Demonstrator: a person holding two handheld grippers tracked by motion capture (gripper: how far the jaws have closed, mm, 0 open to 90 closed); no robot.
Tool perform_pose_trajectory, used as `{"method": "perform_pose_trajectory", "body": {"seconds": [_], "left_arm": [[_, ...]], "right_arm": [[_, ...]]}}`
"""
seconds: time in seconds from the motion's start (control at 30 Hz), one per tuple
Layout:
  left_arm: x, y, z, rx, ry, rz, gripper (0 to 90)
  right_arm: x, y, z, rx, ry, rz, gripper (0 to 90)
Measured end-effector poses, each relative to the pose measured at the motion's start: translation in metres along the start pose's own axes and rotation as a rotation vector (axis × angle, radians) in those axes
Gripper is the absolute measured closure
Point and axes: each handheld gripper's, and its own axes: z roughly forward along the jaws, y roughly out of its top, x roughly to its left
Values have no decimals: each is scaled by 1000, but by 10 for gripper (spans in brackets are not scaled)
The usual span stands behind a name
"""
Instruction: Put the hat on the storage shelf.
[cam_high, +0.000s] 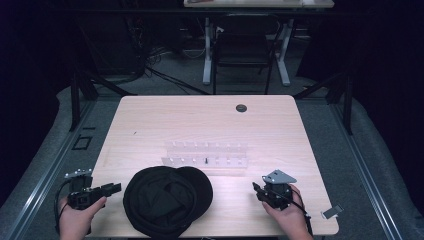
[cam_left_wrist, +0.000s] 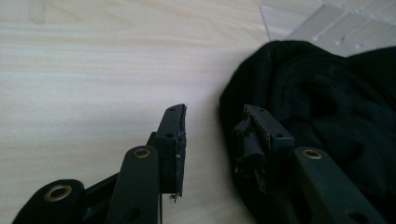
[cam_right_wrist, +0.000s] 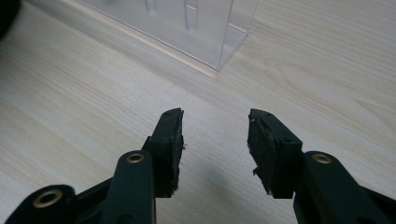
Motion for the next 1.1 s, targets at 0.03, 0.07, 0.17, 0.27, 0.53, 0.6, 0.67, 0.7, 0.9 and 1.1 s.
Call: {"method": "perform_pose_trajectory", "body": {"seconds": [0.03,0.07,0.17,0.27,0.53,0.6,0.67,0.7,0.9,1.1], "left_arm": [[-1,0,0,16,-5,-2,602],[-2,-1,0,22,-14,-10,602],[-5,-2,-2,66,-41,-12,600],[-9,-2,-3,90,-46,-18,597],[-16,-6,-7,150,-40,-37,596],[-16,-8,-7,153,-49,-53,596],[-18,-10,-6,158,-61,-71,596],[-18,-11,-7,186,-66,-68,597],[-22,-18,2,202,-69,-75,622],[-20,-18,7,217,-82,-87,769]], "right_arm": [[-1,0,0,-5,3,3,550],[-1,0,0,-6,2,7,550],[-2,0,0,-10,3,16,550],[-2,0,0,-1,5,12,550],[-1,-1,1,-3,8,15,550],[-1,-1,1,-9,10,24,550],[-2,-1,1,-7,11,25,550],[-1,-1,1,-10,15,29,549],[-2,-1,1,-13,16,30,549],[-3,-1,0,-11,17,36,549]]}}
